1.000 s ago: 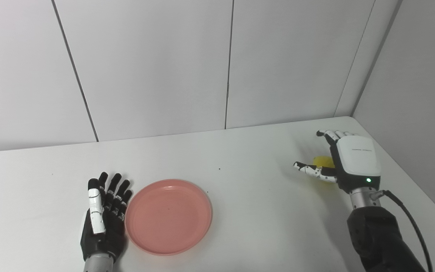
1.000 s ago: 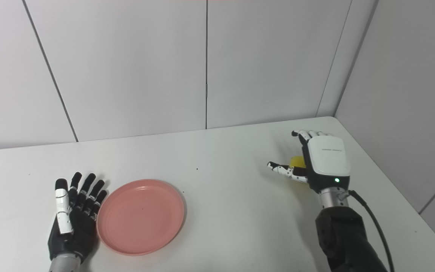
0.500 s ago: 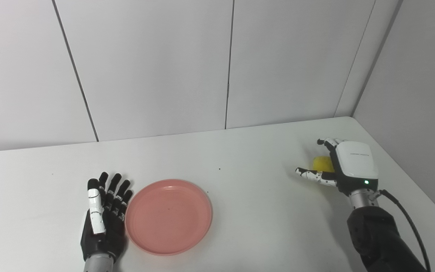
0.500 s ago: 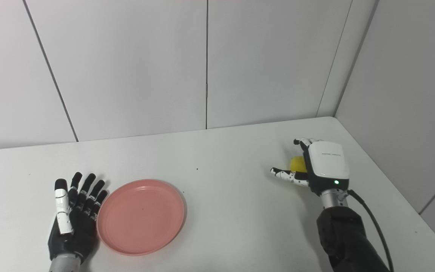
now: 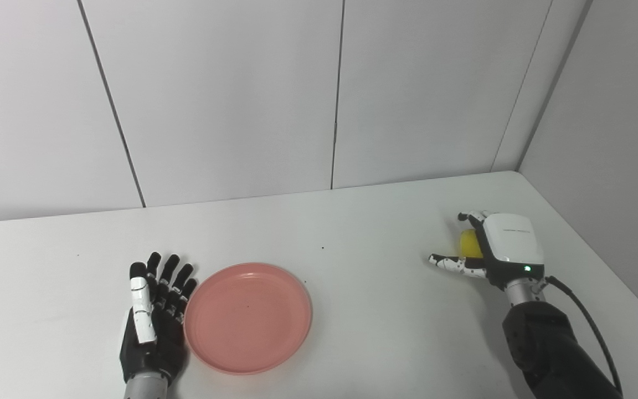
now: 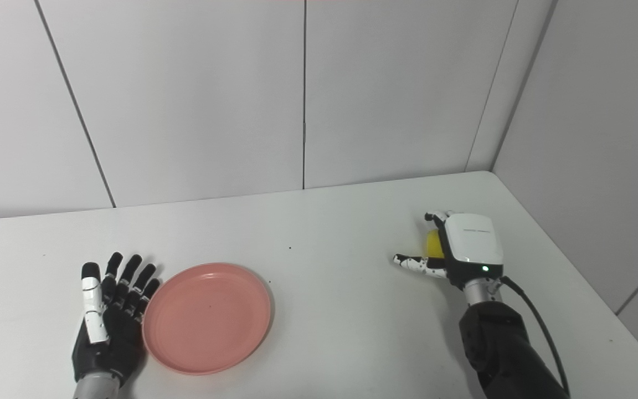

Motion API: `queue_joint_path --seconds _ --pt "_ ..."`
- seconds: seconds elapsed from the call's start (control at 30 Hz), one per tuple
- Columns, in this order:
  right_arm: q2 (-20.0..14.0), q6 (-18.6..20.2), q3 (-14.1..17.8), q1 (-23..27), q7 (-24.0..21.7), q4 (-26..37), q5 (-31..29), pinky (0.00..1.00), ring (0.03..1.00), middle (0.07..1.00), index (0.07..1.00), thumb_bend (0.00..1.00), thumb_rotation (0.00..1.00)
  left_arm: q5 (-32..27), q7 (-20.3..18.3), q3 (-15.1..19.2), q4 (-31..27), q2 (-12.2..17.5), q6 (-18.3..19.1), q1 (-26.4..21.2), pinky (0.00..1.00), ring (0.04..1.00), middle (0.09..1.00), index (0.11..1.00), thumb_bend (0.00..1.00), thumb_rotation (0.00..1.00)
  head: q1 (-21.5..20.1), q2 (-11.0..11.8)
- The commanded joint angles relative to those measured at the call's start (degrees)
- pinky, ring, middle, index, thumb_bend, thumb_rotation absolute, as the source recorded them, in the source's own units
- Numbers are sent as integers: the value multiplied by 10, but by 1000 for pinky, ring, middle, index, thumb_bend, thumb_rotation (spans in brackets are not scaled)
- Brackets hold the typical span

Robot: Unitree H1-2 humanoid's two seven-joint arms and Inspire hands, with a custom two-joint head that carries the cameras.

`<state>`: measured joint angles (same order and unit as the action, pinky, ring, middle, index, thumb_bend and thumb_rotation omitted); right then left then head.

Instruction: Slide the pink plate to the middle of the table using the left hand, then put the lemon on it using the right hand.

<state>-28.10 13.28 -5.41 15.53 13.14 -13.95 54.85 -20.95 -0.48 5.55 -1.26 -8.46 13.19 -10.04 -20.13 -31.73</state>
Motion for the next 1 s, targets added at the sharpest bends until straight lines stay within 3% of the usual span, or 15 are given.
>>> queue_joint_path --seconds 0.0,0.4,0.6,0.67,0.77,0.83,0.97 --pt "-16 -3 1 24 20 7 -1 633 737 746 708 791 765 1 2 -2 -4 0 10 3 954 921 959 1000 715 859 1 0" --pt "-20 1 -4 17 5 -10 -23 556 700 742 697 769 742 4 8 -2 -12 -3 19 4 935 909 951 1000 716 856 4 -3" --pt "-16 9 -3 19 0 -20 -32 414 539 652 670 731 647 6 7 -3 -11 -1 18 2 936 911 955 1000 715 854 4 -3" --pt "-10 -6 7 23 13 -44 -54 334 424 522 576 687 469 9 8 -4 -11 -1 18 1 926 904 949 1000 713 856 5 -4" --pt "-2 -29 19 29 33 -79 -95 265 328 404 472 666 369 9 8 -4 -14 -1 20 2 925 904 949 1000 712 854 6 -5" --pt "-4 -28 19 29 23 -91 -117 272 337 409 486 589 356 8 9 -4 -16 -2 21 2 931 905 950 1000 717 848 8 -6" --pt "-7 -25 11 29 13 -113 -143 217 276 343 389 542 333 6 8 -3 -17 -2 24 1 935 910 955 1000 714 850 9 -8"
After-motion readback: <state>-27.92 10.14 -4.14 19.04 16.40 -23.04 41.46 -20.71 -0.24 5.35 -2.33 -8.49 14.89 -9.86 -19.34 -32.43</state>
